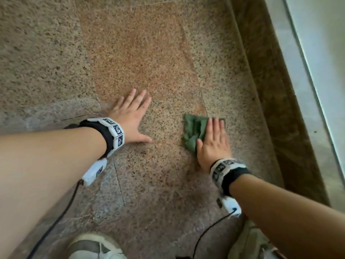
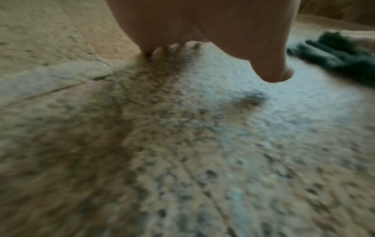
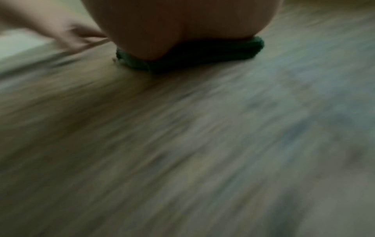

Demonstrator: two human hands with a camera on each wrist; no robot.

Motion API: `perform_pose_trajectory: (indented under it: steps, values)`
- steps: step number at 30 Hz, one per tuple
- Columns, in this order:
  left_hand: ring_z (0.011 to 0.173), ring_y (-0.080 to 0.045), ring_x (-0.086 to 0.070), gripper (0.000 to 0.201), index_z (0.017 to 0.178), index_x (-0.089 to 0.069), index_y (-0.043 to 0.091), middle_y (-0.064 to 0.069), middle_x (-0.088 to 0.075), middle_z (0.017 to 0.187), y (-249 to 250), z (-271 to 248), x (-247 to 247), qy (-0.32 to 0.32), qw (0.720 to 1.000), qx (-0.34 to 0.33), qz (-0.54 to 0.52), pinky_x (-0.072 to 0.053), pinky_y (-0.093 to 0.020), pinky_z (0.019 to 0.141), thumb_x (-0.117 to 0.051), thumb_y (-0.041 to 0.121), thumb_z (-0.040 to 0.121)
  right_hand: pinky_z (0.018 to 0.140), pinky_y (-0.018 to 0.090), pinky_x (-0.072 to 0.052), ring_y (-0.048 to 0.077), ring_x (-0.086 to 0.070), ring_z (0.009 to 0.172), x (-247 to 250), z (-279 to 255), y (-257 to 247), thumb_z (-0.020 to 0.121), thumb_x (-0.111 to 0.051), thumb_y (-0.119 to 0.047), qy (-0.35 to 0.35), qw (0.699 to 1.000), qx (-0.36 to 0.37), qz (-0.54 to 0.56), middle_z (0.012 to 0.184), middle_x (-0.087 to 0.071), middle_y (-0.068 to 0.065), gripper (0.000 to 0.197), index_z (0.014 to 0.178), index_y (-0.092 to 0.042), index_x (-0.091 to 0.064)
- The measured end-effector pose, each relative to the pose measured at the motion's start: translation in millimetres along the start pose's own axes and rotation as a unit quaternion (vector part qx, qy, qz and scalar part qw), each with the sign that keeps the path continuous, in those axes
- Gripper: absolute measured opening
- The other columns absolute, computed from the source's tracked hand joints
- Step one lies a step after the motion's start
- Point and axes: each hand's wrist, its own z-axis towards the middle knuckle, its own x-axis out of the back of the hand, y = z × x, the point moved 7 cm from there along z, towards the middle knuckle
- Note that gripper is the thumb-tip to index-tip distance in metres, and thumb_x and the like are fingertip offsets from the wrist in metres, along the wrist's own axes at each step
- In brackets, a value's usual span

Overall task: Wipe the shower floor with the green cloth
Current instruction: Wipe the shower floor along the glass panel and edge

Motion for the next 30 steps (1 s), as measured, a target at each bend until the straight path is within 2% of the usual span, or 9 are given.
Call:
perform_pose_trajectory:
  steps: [3,7,10,12,14,19,23,26,30]
  values:
    - [0.144,-0.027,0.031,0.128,0.151,0.025,0.025,-0.001,0.036,0.156,52.4,3.9,0.0,0.006,0.998,-0.057,0.023,0.008,-0.047,0.12,-0.056,0.082,0.071,0.121,0.041,0.006,0.026,0.017,0.148,29.4,32.7,74.5,0.101,-0.027,-0.043,0.01,0.987,-0.15,0.047,0.162,0.018,0.01,0.074,0.153,-0.007,0.012]
    - [0.145,-0.027,0.029,0.126,0.153,0.021,0.027,0.0,0.038,0.155,85.9,10.7,-6.0,-0.015,0.998,-0.057,0.02,0.005,-0.048,0.12,-0.067,0.07,0.074,0.12,0.043,0.004,0.033,0.01,0.149,25.7,31.7,67.0,0.099,-0.032,-0.041,0.048,0.981,-0.179,0.056,0.161,0.013,0.018,0.079,0.153,0.0,0.009]
    - [0.146,-0.027,0.026,0.125,0.152,0.022,0.028,0.001,0.037,0.156,81.8,10.6,-6.7,-0.009,0.997,-0.063,0.037,0.001,-0.048,0.121,-0.065,0.073,0.074,0.12,0.046,0.008,0.037,0.021,0.146,2.6,-5.0,19.9,0.098,-0.026,-0.044,0.009,0.991,-0.125,0.049,0.157,0.024,0.023,0.082,0.15,0.003,0.016]
    - [0.148,-0.027,0.023,0.122,0.153,0.021,0.028,0.0,0.034,0.157,79.0,10.0,-4.2,0.003,0.996,-0.072,0.06,-0.002,-0.047,0.122,-0.062,0.075,0.075,0.118,0.046,0.015,0.032,0.037,0.14,-26.8,-45.9,-26.3,0.098,-0.02,-0.046,-0.047,0.997,-0.045,0.037,0.15,0.041,0.015,0.081,0.144,-0.004,0.032]
    - [0.148,-0.027,0.021,0.119,0.153,0.02,0.028,0.0,0.033,0.158,78.1,10.0,-4.3,0.005,0.995,-0.07,0.075,-0.003,-0.046,0.122,-0.06,0.072,0.078,0.117,0.044,0.02,0.026,0.045,0.135,-53.5,-81.9,-66.4,0.099,-0.025,-0.045,-0.1,0.993,0.031,0.048,0.144,0.05,0.008,0.083,0.139,-0.011,0.039]
    - [0.147,-0.027,0.023,0.118,0.153,0.022,0.028,-0.001,0.035,0.157,80.7,11.7,-6.1,0.0,0.995,-0.063,0.076,0.0,-0.045,0.121,-0.06,0.07,0.08,0.118,0.039,0.018,0.02,0.041,0.138,-51.8,-72.8,-47.9,0.101,-0.021,-0.045,-0.078,0.994,0.078,0.016,0.15,0.042,0.004,0.076,0.147,-0.015,0.031]
    - [0.147,-0.027,0.025,0.125,0.15,0.026,0.029,0.0,0.038,0.154,78.8,12.2,-7.9,-0.008,0.996,-0.061,0.07,0.001,-0.045,0.121,-0.06,0.077,0.074,0.12,0.041,0.012,0.026,0.031,0.143,-7.7,-19.3,43.0,0.1,-0.017,-0.046,0.008,0.993,-0.099,0.069,0.157,0.031,0.01,0.075,0.149,-0.009,0.025]
    - [0.147,-0.027,0.025,0.126,0.15,0.026,0.029,-0.001,0.039,0.154,80.1,13.1,-7.6,-0.004,0.995,-0.061,0.074,0.002,-0.044,0.119,-0.06,0.078,0.072,0.121,0.038,0.007,0.032,0.01,0.149,14.3,3.4,102.7,0.098,-0.028,-0.042,0.092,0.96,-0.234,0.124,0.162,0.01,0.018,0.076,0.153,-0.002,0.008]
    - [0.147,-0.028,0.024,0.126,0.151,0.026,0.029,-0.001,0.037,0.155,81.3,11.4,-8.6,-0.006,0.996,-0.055,0.074,0.001,-0.044,0.12,-0.06,0.078,0.073,0.12,0.036,0.006,0.032,0.005,0.149,15.7,8.2,113.3,0.1,-0.036,-0.036,0.113,0.942,-0.282,0.141,0.162,0.004,0.018,0.074,0.154,-0.001,0.002]
